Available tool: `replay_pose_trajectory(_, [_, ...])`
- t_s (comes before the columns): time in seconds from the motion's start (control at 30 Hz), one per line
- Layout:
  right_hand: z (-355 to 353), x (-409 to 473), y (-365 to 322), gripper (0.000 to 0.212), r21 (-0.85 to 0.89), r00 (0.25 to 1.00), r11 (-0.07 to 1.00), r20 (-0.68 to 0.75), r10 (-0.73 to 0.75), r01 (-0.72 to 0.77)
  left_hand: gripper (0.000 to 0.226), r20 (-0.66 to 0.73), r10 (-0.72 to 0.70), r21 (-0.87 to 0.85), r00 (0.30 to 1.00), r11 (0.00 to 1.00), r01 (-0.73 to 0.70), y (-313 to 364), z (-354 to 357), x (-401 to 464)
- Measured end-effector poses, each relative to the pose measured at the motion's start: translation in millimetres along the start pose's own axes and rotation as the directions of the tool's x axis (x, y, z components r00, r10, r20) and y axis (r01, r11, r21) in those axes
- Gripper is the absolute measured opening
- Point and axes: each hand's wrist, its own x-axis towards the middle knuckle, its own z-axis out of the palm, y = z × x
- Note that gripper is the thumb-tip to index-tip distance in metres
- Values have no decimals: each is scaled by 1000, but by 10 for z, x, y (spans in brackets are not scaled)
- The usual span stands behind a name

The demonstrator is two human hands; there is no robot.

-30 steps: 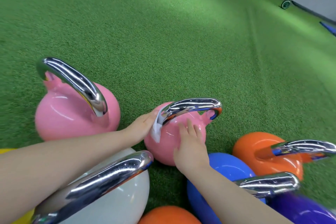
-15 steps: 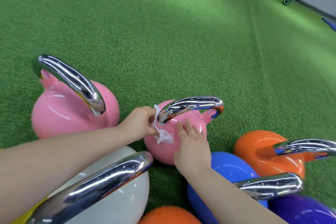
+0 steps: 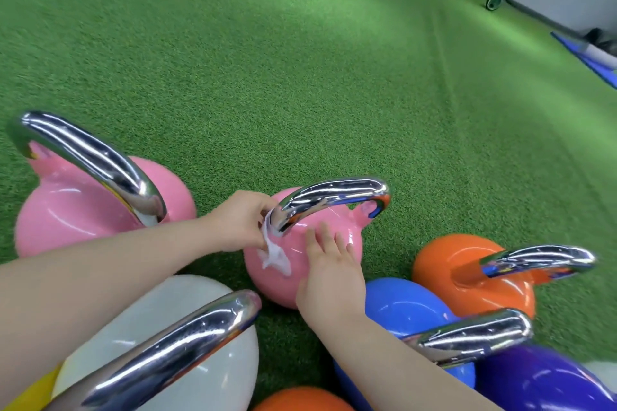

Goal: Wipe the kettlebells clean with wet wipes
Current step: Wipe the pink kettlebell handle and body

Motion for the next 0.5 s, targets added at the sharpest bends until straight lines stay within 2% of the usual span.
replay_pose_trajectory(0.1, [-41,-5,10,71,36,1000,999,-15,-3,3,21,122,-9,78,992,997,0,-105,-89,68])
replay_pose_trajectory(0.2, [-59,-3,9,72,69,1000,998,5,-12,12,20,80,-122,139,989,984,111,-161,-38,50])
replay_pose_trajectory(0.3, [-69,-14,21,70,183,1000,983,18,17,-20,30,19,-317,168,948,936,310,-145,59,-14])
replay_pose_trajectory(0.4, [-38,-141,-43,53,331,990,939,-63,124,-96,27,60,-495,-60,867,865,498,-64,155,-64])
replay_pose_trajectory(0.47, [22,-250,-134,30,438,987,896,-96,131,-76,27,121,-540,-193,833,810,553,-29,169,-73])
replay_pose_trajectory(0.5, [51,-294,-190,25,494,990,869,-102,102,-39,29,159,-544,-269,824,779,566,-12,144,-72])
